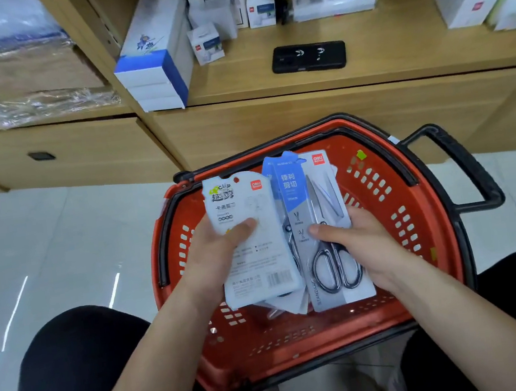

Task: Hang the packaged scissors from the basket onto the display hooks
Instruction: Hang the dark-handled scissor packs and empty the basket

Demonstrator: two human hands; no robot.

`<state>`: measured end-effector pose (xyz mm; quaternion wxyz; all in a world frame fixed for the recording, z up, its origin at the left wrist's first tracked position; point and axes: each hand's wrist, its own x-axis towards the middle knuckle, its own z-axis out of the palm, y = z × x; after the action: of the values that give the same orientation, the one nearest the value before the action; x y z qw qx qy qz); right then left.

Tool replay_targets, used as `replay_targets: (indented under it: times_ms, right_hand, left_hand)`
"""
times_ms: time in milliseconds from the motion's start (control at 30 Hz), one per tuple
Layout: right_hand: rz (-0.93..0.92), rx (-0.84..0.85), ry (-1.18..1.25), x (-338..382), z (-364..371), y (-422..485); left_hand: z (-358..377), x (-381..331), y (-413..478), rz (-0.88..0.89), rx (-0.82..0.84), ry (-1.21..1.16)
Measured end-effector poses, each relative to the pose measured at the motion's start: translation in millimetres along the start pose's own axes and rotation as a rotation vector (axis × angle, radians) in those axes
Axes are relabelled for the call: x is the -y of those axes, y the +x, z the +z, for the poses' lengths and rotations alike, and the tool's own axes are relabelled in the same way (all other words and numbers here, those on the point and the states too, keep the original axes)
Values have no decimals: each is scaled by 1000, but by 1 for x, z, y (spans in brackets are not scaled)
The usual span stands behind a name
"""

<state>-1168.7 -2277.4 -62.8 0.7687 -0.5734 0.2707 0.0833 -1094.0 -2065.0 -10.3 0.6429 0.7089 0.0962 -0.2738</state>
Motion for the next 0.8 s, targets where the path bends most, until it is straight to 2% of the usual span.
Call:
replay_targets:
  times_ms: [100, 267, 367, 633, 800]
  right_hand:
    - [1, 8, 24, -1, 0, 3]
    - [8, -21, 71, -1, -2, 9]
    - [-12, -50, 57, -1, -3, 12]
    - [-57, -76, -37, -10, 6, 18]
    - [-99, -104, -38, -10, 10, 21]
  left_hand:
    - [-10, -5, 0, 28, -34, -90]
    - [-22, -21, 0, 72, -186, -274]
    - [-25, -24, 4, 88, -265, -173]
    - [13, -36, 4, 223, -323, 49]
    - [32, -20, 7, 336, -154, 340]
